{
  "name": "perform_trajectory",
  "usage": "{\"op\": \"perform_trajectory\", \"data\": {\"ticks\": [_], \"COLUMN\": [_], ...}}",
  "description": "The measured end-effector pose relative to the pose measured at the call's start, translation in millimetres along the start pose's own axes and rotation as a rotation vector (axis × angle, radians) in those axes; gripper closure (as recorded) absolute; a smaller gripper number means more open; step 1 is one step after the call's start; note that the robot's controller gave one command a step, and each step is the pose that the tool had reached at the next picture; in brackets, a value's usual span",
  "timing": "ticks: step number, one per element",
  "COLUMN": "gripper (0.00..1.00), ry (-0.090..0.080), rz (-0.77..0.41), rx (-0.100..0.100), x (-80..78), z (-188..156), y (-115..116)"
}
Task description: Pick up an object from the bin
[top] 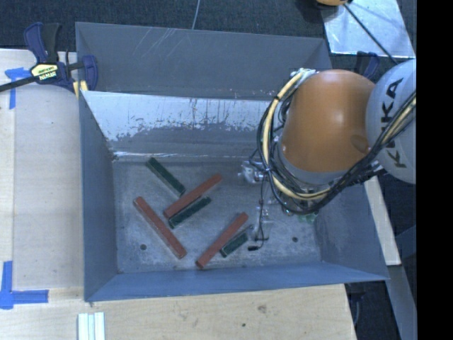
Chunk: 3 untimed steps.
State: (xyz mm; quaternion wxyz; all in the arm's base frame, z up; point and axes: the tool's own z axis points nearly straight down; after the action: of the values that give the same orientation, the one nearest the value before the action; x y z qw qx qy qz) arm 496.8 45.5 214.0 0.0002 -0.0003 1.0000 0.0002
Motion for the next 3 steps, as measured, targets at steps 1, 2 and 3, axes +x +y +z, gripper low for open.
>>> {"op": "perform_trajectory", "data": {"ticks": [1, 2, 3], "gripper": [0.00, 0.00, 0.00], "ry": [-0.002, -0.007, -0.002], "rz": [0.001, -0.089, -0.296], "rx": [0.000, 0.000, 0.001], "x": [-0.7, -8.9, -6.0], "z": [-1, 43, 79], "y": [0, 3, -6]}}
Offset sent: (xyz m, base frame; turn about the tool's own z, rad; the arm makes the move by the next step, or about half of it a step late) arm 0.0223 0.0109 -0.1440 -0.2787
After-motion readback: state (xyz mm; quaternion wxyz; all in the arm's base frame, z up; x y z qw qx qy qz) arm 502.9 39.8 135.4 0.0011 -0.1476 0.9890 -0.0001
